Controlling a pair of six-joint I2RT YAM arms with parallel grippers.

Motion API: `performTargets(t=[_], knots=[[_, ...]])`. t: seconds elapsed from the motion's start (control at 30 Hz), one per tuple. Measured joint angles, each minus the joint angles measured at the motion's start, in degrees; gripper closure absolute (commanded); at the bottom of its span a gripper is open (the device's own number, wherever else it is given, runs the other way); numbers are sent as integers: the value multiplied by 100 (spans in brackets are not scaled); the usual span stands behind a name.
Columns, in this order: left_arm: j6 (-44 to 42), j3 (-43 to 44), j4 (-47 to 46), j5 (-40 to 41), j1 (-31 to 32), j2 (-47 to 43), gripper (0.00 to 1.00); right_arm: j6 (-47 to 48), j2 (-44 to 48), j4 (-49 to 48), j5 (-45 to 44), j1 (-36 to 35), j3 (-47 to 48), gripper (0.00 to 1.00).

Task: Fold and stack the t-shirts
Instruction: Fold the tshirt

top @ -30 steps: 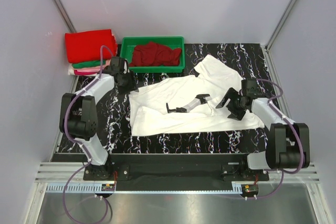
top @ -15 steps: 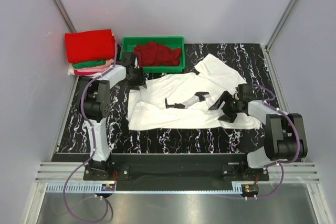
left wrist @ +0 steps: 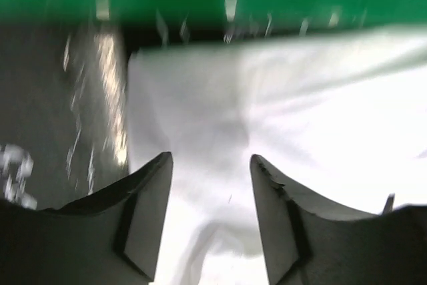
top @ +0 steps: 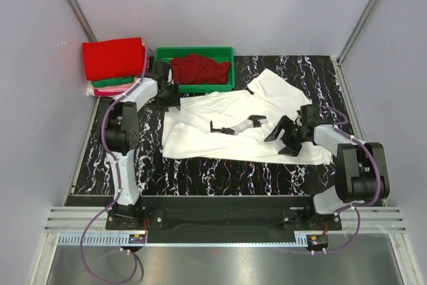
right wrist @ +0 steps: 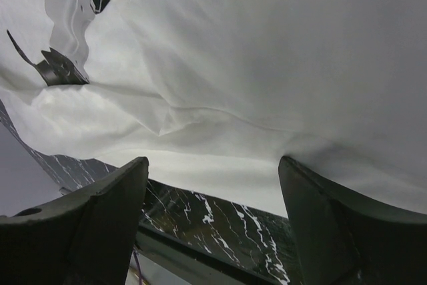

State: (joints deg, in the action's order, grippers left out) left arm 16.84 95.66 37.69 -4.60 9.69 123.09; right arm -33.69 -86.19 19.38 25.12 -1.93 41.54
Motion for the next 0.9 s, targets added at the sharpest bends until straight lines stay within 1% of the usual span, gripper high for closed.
performTargets(t=[0.07, 0.17, 0.27, 0.33, 0.4, 0.53, 0.67, 0.8, 0.83, 0.9], knots=[[2, -520, 33, 55, 9, -544, 40, 94, 4, 195, -15, -7, 74, 13], [11, -1187, 17, 59, 11, -1480, 40, 223, 96, 553, -44, -9, 216, 12], [57, -1714, -205, -70, 11, -2306, 41, 286, 323, 774, -50, -9, 328, 12], [94, -2057, -424, -282, 9, -2608, 43, 304, 483, 813, -48, -11, 358, 12], [111, -2352, -612, -470, 22, -2667, 44, 310, 573, 857, -42, -11, 358, 12], [164, -2841, -765, -758, 146, -2417, 44, 339, 577, 942, -42, -11, 358, 12], [254, -2949, -796, -903, 254, -2096, 46, 369, 577, 988, -39, -11, 358, 12], [308, -2986, -898, -929, 286, -2035, 50, 393, 577, 1034, -39, -11, 358, 12], [319, -3001, -929, -925, 291, -2035, 50, 396, 577, 1034, -39, -11, 358, 12], [350, -3032, -953, -905, 302, -2035, 43, 398, 577, 1034, -39, -11, 358, 12]])
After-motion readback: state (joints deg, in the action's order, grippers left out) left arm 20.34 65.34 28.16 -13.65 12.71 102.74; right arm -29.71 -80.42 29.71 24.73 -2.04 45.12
